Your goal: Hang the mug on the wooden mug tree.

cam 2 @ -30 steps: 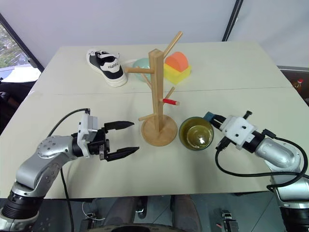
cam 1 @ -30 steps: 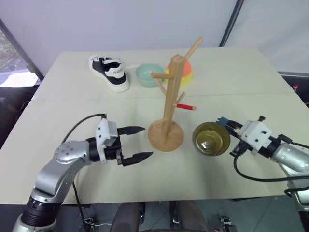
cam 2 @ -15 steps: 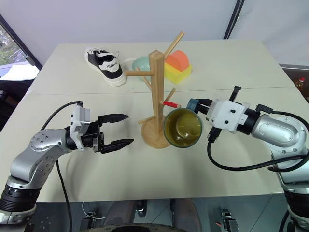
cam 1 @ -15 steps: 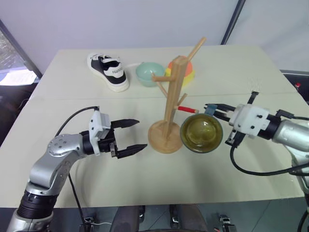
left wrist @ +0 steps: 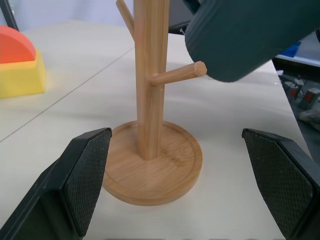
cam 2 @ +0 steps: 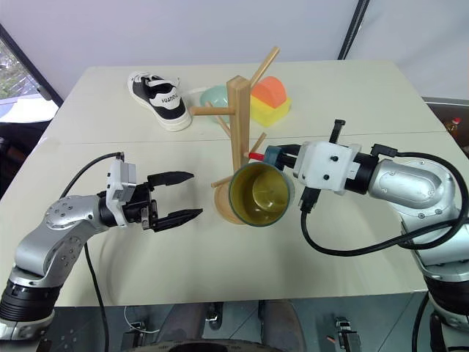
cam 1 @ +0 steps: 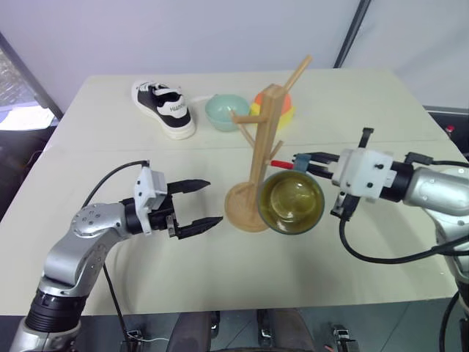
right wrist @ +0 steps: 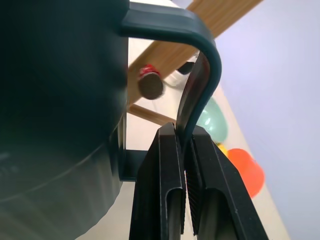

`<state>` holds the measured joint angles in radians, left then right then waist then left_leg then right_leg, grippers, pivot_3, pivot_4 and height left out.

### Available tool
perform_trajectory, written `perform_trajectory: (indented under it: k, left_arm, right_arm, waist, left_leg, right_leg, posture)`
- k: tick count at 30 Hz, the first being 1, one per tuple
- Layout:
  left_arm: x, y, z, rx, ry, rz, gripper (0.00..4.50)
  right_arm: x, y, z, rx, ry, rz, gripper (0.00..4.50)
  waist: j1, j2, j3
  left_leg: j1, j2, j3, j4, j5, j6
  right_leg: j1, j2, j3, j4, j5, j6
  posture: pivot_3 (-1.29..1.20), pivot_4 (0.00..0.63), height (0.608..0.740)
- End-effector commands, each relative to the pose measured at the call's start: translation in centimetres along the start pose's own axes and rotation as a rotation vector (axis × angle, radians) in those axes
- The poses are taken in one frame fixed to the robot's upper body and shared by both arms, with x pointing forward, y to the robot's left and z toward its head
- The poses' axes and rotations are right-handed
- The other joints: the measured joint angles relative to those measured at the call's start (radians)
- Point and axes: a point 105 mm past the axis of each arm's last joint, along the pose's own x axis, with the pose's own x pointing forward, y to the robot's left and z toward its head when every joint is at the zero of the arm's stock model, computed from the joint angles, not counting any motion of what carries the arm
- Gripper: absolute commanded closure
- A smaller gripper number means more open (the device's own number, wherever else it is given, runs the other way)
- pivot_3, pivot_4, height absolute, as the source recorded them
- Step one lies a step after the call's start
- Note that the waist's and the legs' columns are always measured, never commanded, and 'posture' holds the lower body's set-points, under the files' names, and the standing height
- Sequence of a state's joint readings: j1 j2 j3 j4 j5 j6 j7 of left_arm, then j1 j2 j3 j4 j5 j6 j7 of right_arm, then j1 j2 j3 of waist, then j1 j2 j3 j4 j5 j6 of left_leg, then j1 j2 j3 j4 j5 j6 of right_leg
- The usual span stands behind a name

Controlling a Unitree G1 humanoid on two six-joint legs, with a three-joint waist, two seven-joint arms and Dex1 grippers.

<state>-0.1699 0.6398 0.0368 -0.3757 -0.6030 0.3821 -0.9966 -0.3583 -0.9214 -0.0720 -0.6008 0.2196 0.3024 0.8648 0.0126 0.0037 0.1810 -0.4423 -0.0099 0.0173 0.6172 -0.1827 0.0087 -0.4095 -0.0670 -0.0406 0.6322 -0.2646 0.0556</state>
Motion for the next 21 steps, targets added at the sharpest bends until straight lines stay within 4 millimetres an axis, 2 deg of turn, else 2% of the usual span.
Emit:
perform_trajectory:
  k: [1,9,13,16,19,21]
  left_arm:
    - [-0.2,-0.1,1.3,0.046,-0.031,0.003,0.0]
    - [-0.2,-0.2,1.4,0.049,-0.033,0.014,0.0]
    - [-0.3,-0.2,1.4,0.046,-0.034,0.021,0.0]
    - [-0.4,-0.2,1.3,0.042,-0.035,0.026,0.0]
    - [-0.4,0.0,1.1,0.037,-0.033,0.035,0.0]
    - [-0.4,0.5,0.7,0.017,-0.027,0.073,0.0]
  right_arm:
    - [0.6,-0.5,1.2,-0.036,-0.028,-0.015,4.44]
    - [1.5,-0.6,0.9,-0.014,-0.017,-0.008,4.44]
    - [1.3,-0.9,1.2,-0.008,-0.027,-0.014,3.05]
    - [0.8,-1.2,0.8,-0.009,-0.006,-0.025,1.47]
    - [-0.2,-1.4,0.1,0.029,0.01,-0.043,1.47]
    - [-1.4,-1.9,-1.0,0.12,0.015,-0.099,1.47]
  waist:
    - [-0.001,0.0,0.0]
    - [0.0,0.0,0.0]
    - [0.0,0.0,0.0]
    - [0.0,0.0,0.0]
    - [0.001,0.0,0.0]
    - [0.002,-0.001,0.0]
  left_leg:
    - [0.0,0.0,0.0,0.0,0.0,0.0]
    - [0.0,0.001,0.002,0.0,0.0,0.0]
    - [0.0,0.001,0.002,0.0,0.0,0.0]
    - [0.0,0.001,0.002,0.0,0.0,0.0]
    - [0.0,0.001,0.002,0.0,0.0,0.0]
    - [0.0,0.001,0.002,0.0,0.0,0.0]
  right_leg:
    - [0.0,0.0,0.0,0.0,0.0,0.0]
    - [0.0,0.0,0.0,0.0,0.001,0.0]
    - [0.0,0.0,0.0,0.0,0.001,0.0]
    - [0.0,0.0,0.0,0.0,0.001,0.001]
    - [0.0,0.0,0.0,0.0,0.001,0.001]
    - [0.0,0.0,0.0,0.0,0.001,0.001]
  posture:
    - [0.0,0.15,0.74]
    - [0.0,0.15,0.74]
    - [0.0,0.15,0.74]
    - [0.0,0.15,0.74]
    - [0.0,0.15,0.74]
    - [0.0,0.15,0.74]
